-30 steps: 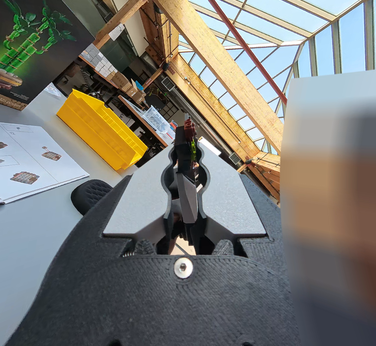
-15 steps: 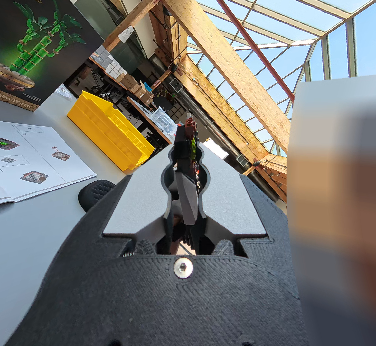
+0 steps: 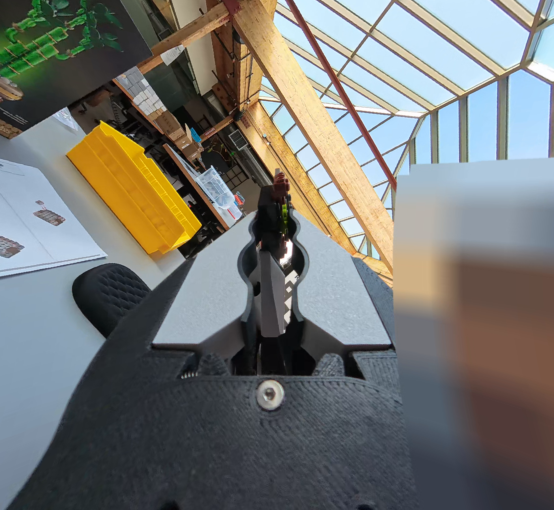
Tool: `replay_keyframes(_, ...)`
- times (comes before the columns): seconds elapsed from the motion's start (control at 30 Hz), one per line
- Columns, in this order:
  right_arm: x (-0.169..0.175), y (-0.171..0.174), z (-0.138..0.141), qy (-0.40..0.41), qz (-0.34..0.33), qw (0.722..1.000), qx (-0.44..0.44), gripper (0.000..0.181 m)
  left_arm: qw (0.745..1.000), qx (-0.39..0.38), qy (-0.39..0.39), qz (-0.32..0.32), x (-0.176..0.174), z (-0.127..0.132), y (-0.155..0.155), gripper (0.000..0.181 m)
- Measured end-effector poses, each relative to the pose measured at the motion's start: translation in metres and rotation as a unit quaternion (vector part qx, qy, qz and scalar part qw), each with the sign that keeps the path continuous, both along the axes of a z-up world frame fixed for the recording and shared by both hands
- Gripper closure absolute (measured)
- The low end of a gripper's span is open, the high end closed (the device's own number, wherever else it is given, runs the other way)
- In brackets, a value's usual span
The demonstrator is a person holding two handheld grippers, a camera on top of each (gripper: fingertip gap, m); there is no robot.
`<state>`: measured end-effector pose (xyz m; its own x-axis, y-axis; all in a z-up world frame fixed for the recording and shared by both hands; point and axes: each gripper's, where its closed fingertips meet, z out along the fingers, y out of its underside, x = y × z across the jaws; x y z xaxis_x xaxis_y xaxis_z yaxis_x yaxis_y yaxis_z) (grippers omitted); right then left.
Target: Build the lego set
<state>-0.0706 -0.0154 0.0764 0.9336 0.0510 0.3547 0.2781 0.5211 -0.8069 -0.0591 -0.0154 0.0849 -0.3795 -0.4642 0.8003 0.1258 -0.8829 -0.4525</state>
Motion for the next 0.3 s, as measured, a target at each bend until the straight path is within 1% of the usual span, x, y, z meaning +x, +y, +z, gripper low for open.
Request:
replay_keyframes(0.17, -0.0030, -0.0030, 0.0027, 0.003, 0.013, 1.000, 0.015, 0.148, 1.000, -0.020, -0.018, -0.010, -0.0030, 0.0019, 0.0004, 0.167)
replay_keyframes(0.3, -0.0062, -0.0010, -0.0017, -0.030, 0.003, 0.999, 0.014, 0.143, 0.998, -0.037, -0.038, -0.028, -0.0072, 0.0067, -0.0005, 0.167)
